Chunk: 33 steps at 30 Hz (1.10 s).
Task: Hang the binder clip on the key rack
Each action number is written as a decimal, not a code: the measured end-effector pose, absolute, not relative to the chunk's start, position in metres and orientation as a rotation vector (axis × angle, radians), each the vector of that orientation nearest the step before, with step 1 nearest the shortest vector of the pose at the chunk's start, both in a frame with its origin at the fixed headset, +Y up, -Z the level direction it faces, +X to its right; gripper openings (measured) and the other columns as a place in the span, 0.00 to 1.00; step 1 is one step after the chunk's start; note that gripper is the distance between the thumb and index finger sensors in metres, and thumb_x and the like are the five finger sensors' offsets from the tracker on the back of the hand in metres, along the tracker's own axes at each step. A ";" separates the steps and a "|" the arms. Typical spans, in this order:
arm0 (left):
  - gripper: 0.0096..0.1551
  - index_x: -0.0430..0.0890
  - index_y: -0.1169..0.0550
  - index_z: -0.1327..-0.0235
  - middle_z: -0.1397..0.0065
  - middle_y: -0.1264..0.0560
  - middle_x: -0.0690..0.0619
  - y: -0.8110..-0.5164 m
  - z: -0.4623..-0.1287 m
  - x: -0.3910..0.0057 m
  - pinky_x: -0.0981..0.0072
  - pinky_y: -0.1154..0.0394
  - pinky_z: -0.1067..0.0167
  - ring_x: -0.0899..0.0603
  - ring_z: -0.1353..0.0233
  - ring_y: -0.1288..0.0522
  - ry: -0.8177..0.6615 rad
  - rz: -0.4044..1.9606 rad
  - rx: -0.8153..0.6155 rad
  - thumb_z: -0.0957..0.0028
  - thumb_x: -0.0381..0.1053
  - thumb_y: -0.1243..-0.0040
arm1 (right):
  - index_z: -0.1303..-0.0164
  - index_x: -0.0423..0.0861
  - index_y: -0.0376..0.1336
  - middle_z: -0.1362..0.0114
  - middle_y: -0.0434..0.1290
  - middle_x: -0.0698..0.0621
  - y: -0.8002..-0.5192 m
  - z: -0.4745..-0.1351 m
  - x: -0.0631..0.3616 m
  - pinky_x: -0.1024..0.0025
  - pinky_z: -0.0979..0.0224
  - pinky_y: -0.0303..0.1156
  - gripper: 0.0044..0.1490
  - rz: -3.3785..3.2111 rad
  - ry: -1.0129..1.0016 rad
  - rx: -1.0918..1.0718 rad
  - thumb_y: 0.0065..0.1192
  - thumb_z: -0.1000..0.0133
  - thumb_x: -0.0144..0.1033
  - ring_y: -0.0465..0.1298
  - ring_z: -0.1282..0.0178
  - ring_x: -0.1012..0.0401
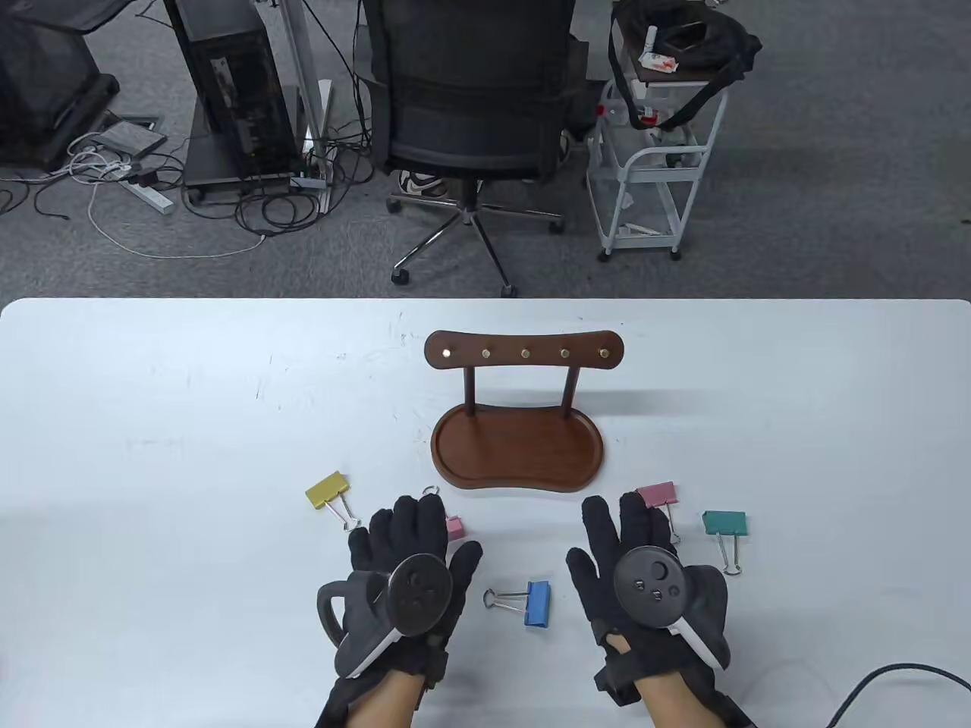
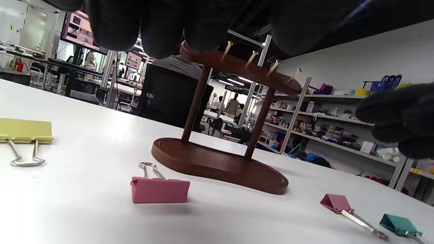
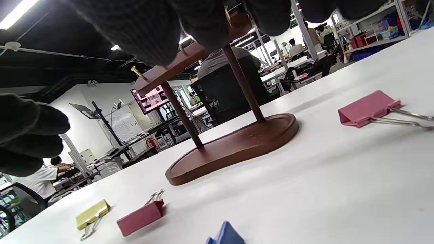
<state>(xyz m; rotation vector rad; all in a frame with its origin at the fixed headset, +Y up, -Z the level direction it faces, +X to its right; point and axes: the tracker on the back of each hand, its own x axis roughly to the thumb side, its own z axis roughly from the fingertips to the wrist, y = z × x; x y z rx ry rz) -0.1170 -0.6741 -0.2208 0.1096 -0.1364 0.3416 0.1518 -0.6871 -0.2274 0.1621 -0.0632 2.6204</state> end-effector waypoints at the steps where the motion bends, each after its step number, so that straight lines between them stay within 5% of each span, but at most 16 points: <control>1: 0.48 0.31 0.32 0.16 0.18 0.34 0.25 -0.673 -0.220 -0.118 0.15 0.46 0.32 0.14 0.24 0.37 -0.133 0.345 0.113 0.38 0.62 0.42 | 0.11 0.40 0.53 0.13 0.48 0.23 -0.688 -0.227 0.154 0.27 0.28 0.51 0.45 2.603 -0.059 0.159 0.60 0.36 0.47 0.48 0.21 0.23; 21: 0.47 0.30 0.29 0.19 0.21 0.29 0.27 -0.673 -0.228 -0.111 0.18 0.42 0.31 0.17 0.26 0.32 -0.082 0.217 0.181 0.38 0.63 0.41 | 0.12 0.39 0.53 0.14 0.49 0.22 -0.694 -0.228 0.172 0.27 0.28 0.51 0.46 2.536 -0.053 0.109 0.60 0.36 0.47 0.49 0.22 0.23; 33: 0.46 0.30 0.29 0.19 0.24 0.27 0.27 -0.667 -0.253 -0.133 0.18 0.41 0.32 0.18 0.29 0.29 0.105 0.111 0.155 0.37 0.62 0.41 | 0.12 0.39 0.54 0.14 0.49 0.22 -0.694 -0.226 0.171 0.27 0.29 0.51 0.45 2.530 -0.050 0.133 0.60 0.36 0.47 0.49 0.22 0.23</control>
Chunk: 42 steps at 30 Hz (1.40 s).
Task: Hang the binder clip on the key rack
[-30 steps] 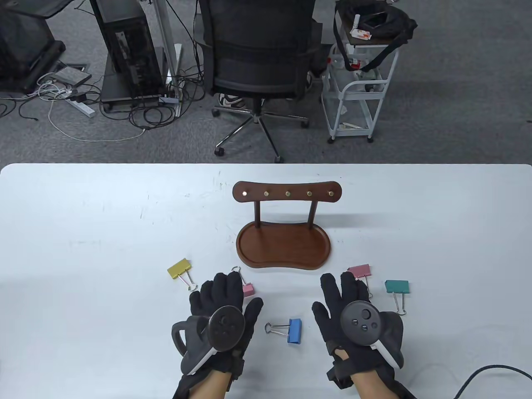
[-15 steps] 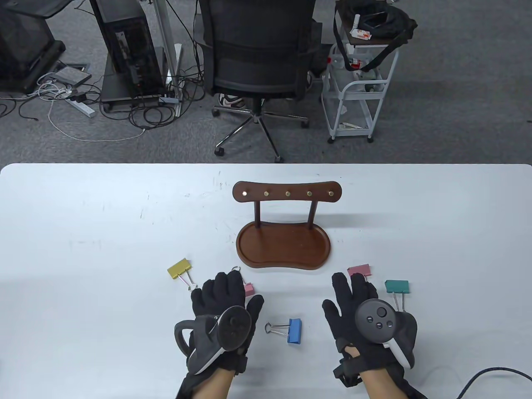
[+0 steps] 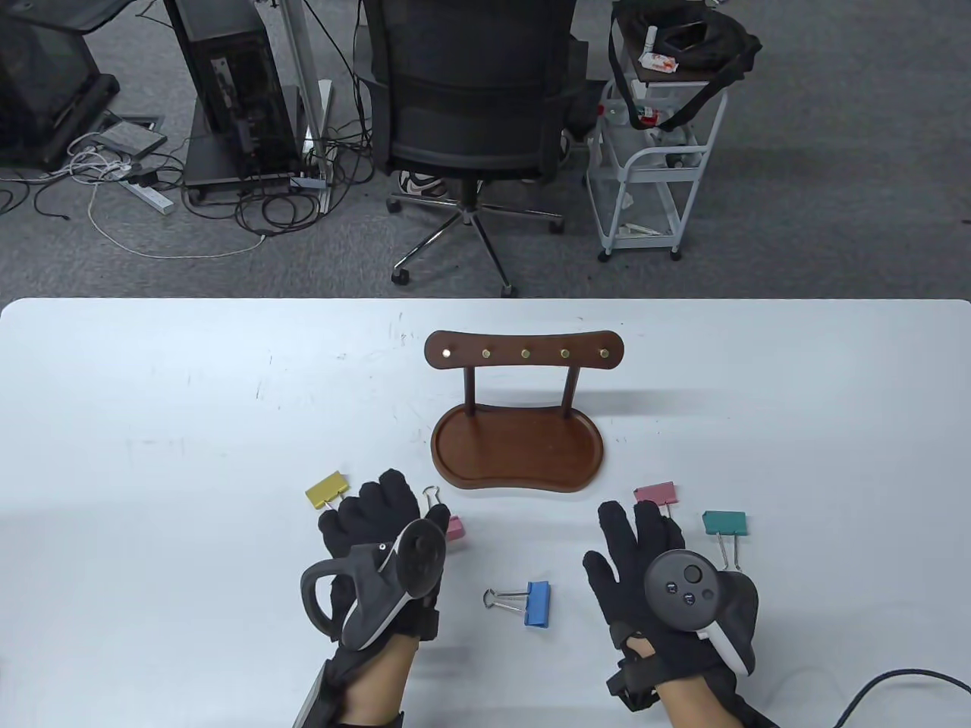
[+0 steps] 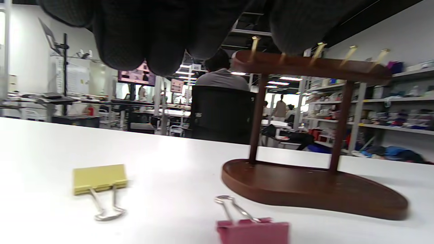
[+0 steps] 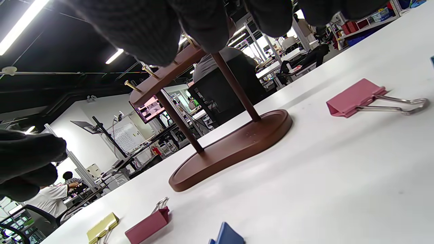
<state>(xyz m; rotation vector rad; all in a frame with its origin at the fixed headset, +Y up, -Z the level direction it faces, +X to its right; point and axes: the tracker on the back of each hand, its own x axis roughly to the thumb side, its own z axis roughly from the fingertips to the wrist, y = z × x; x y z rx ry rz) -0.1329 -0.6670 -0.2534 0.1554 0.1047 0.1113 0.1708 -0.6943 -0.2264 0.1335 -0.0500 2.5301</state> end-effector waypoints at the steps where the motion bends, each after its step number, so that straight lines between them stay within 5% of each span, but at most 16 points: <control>1: 0.46 0.30 0.30 0.19 0.24 0.27 0.27 -0.667 -0.257 -0.137 0.19 0.41 0.32 0.18 0.29 0.29 0.123 0.101 0.147 0.37 0.62 0.41 | 0.12 0.39 0.53 0.14 0.49 0.22 -0.694 -0.226 0.170 0.27 0.29 0.52 0.45 2.535 -0.049 0.137 0.60 0.36 0.47 0.49 0.22 0.23; 20: 0.48 0.28 0.30 0.20 0.29 0.22 0.28 -0.707 -0.323 -0.194 0.21 0.36 0.33 0.20 0.34 0.23 0.475 -0.014 -0.096 0.38 0.63 0.38 | 0.12 0.39 0.54 0.14 0.49 0.22 -0.695 -0.223 0.163 0.27 0.29 0.52 0.45 2.514 0.010 0.172 0.59 0.36 0.48 0.49 0.22 0.23; 42: 0.46 0.30 0.25 0.23 0.33 0.19 0.31 -0.754 -0.365 -0.200 0.23 0.33 0.34 0.22 0.37 0.20 0.578 -0.191 -0.233 0.39 0.65 0.40 | 0.12 0.39 0.54 0.14 0.50 0.21 -0.697 -0.225 0.161 0.27 0.29 0.52 0.45 2.476 0.084 0.189 0.59 0.36 0.48 0.50 0.23 0.23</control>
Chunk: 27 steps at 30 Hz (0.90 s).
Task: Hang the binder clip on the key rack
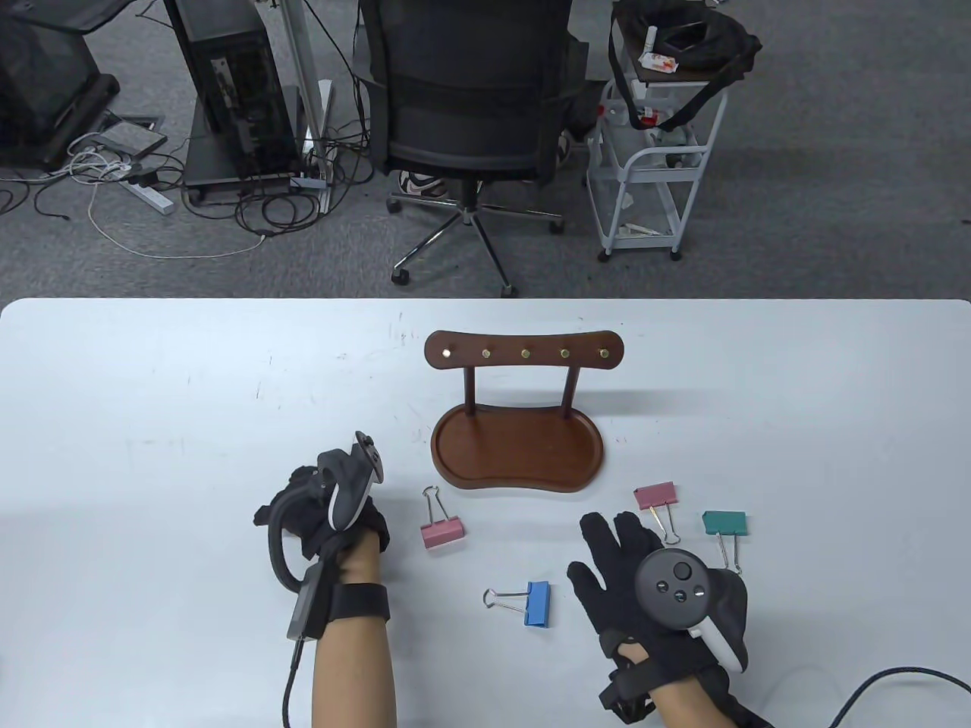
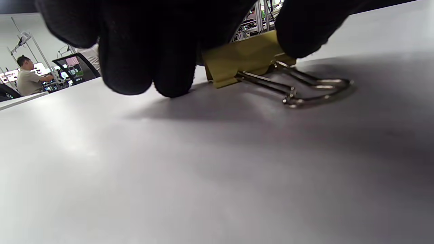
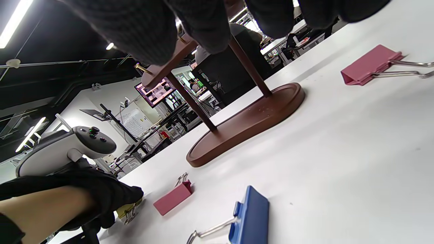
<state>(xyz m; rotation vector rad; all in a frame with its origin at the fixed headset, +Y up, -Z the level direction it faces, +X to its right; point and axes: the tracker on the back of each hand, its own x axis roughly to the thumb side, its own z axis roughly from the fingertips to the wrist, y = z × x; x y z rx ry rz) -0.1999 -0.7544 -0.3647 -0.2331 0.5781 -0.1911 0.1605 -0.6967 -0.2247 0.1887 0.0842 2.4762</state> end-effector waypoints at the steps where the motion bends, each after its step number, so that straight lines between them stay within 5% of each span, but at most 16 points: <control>1: 0.46 0.30 0.24 0.23 0.33 0.18 0.31 -0.754 -0.365 -0.199 0.23 0.33 0.34 0.22 0.37 0.20 0.578 -0.204 -0.236 0.38 0.65 0.40 | 0.12 0.39 0.54 0.14 0.50 0.21 -0.697 -0.225 0.160 0.27 0.29 0.52 0.45 2.475 0.085 0.188 0.59 0.36 0.48 0.50 0.23 0.23; 27: 0.45 0.26 0.26 0.24 0.36 0.19 0.27 -0.757 -0.376 -0.190 0.20 0.34 0.35 0.21 0.40 0.19 0.559 -0.226 -0.252 0.41 0.59 0.33 | 0.12 0.38 0.54 0.15 0.50 0.21 -0.697 -0.226 0.161 0.28 0.29 0.53 0.45 2.454 0.104 0.173 0.59 0.36 0.48 0.50 0.23 0.23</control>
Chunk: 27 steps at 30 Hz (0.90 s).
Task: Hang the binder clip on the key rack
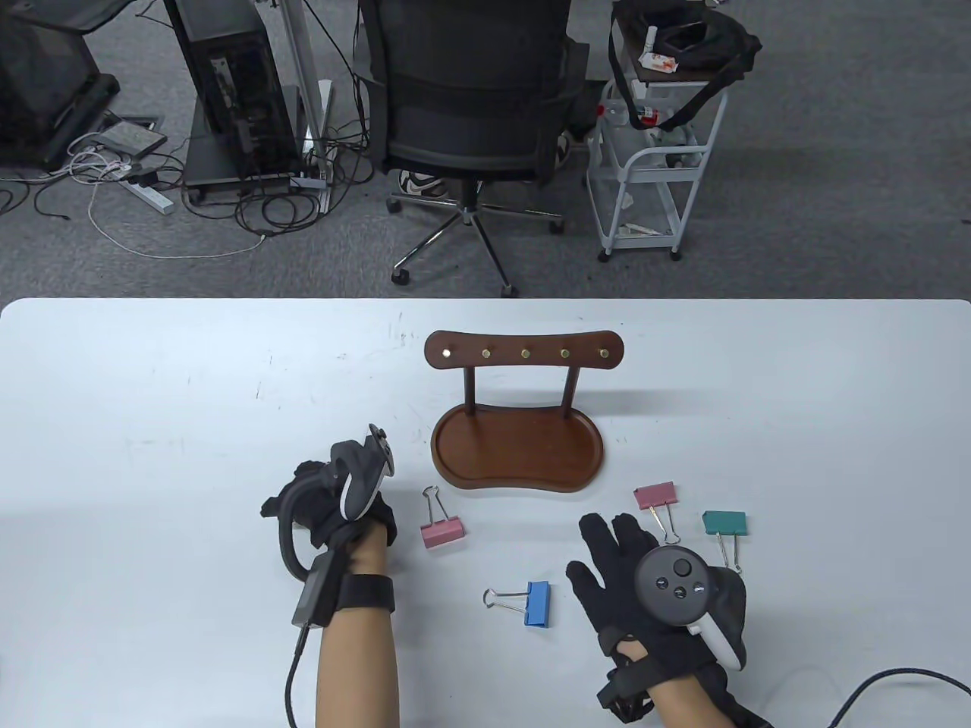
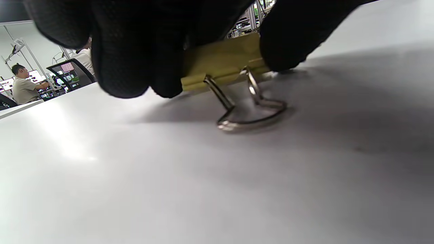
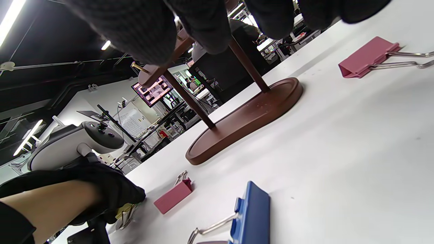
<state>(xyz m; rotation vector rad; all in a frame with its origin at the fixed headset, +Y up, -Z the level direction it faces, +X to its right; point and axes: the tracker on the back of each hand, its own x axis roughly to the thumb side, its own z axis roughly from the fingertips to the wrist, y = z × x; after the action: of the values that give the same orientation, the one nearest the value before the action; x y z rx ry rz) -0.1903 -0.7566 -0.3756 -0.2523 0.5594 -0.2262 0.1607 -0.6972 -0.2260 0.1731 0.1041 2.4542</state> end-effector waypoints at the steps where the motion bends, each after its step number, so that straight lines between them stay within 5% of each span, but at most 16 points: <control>1: 0.46 0.26 0.26 0.24 0.35 0.19 0.26 -0.755 -0.375 -0.191 0.20 0.34 0.35 0.21 0.39 0.19 0.554 -0.228 -0.242 0.41 0.59 0.33 | 0.12 0.38 0.54 0.15 0.50 0.21 -0.697 -0.226 0.161 0.28 0.29 0.53 0.45 2.452 0.102 0.175 0.59 0.36 0.48 0.50 0.23 0.23; 14: 0.46 0.27 0.28 0.21 0.33 0.21 0.27 -0.706 -0.344 -0.175 0.19 0.35 0.34 0.21 0.37 0.21 0.330 -0.105 -0.107 0.41 0.58 0.34 | 0.13 0.38 0.55 0.15 0.51 0.22 -0.698 -0.226 0.160 0.28 0.29 0.53 0.45 2.437 0.081 0.204 0.59 0.36 0.48 0.52 0.23 0.23; 27: 0.48 0.27 0.30 0.20 0.31 0.22 0.28 -0.656 -0.267 -0.132 0.18 0.38 0.33 0.22 0.35 0.21 -0.117 0.037 0.081 0.42 0.58 0.33 | 0.14 0.37 0.56 0.15 0.53 0.22 -0.700 -0.230 0.168 0.28 0.30 0.55 0.45 2.402 0.039 0.200 0.60 0.37 0.48 0.54 0.24 0.23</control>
<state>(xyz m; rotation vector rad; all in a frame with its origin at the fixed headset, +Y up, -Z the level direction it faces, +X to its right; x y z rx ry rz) -0.1317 -0.6563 -0.2671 0.0806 -0.1174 0.0371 0.1683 -0.7002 -0.2296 0.1995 0.0386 2.4021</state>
